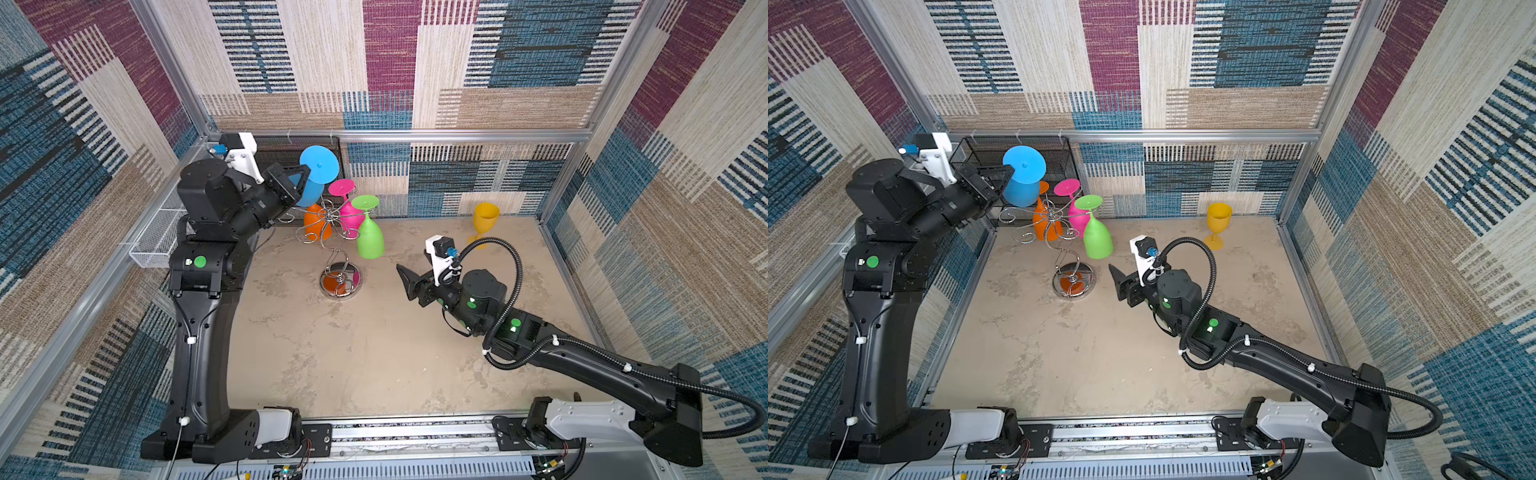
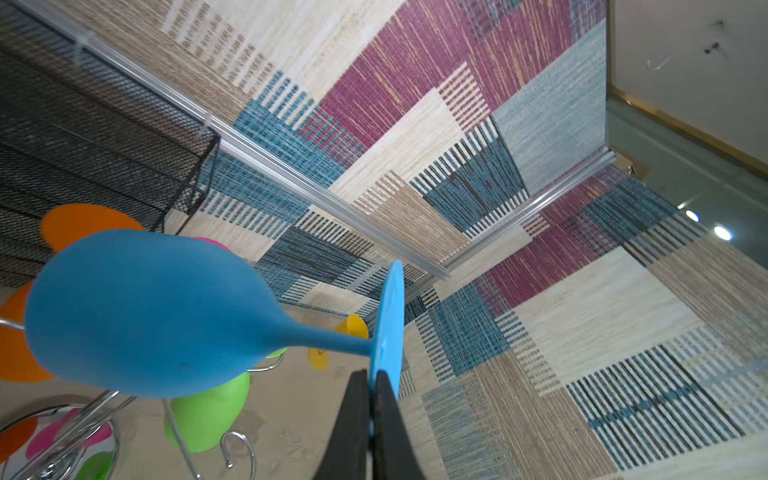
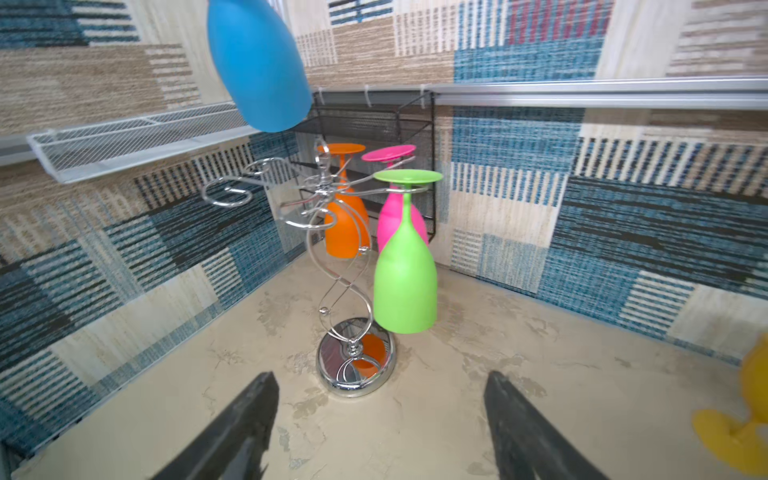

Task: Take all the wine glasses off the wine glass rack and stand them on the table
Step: 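Lift the blue glass off the rack hook with the left gripper, then carry the blue glass toward the yellow glass while the right gripper moves there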

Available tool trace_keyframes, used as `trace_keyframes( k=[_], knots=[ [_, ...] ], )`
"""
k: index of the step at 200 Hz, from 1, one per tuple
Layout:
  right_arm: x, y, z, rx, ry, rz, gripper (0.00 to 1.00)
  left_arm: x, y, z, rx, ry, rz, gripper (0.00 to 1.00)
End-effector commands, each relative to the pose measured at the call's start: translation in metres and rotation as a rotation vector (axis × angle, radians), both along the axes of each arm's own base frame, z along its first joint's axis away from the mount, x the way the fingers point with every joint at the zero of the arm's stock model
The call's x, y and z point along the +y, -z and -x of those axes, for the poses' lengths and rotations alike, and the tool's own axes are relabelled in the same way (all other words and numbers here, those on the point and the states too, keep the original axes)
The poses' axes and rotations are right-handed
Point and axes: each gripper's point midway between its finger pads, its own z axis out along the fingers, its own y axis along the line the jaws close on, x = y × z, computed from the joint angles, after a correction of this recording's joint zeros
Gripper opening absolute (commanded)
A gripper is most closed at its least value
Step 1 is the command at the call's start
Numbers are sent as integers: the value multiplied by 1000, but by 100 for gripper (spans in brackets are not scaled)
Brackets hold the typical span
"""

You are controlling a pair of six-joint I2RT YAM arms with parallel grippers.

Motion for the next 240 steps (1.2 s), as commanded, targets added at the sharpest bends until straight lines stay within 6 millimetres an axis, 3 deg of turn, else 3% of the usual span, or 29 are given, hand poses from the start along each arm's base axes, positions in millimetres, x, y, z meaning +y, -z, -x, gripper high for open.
trace_keyframes(
  k=[1, 44, 84, 109, 139, 166, 201, 240],
  knots=[
    [-31, 0, -10, 66, 92, -110, 80, -23, -22, 3, -126, 55, -68, 0],
    [-92, -1, -23, 140, 202, -260, 80, -102, -26, 12, -182, 282, -94, 0],
    [-112, -9, -19, 167, 143, -364, 79, -187, 6, 20, -140, 491, -137, 0],
    [-123, -23, -8, 134, 87, -425, 80, -224, 32, 24, -108, 574, -171, 0],
    [-139, -39, 4, 79, 42, -482, 80, -245, 54, 24, -72, 631, -172, 0],
    [-140, -46, 8, 60, -28, -518, 80, -255, 67, 23, -51, 678, -145, 0],
    [-148, -42, 0, 104, -37, -571, 81, -262, 83, 22, -48, 712, -155, 0],
    [-172, -35, -12, 191, 36, -650, 81, -269, 99, 26, -88, 770, -199, 0]
  ],
)
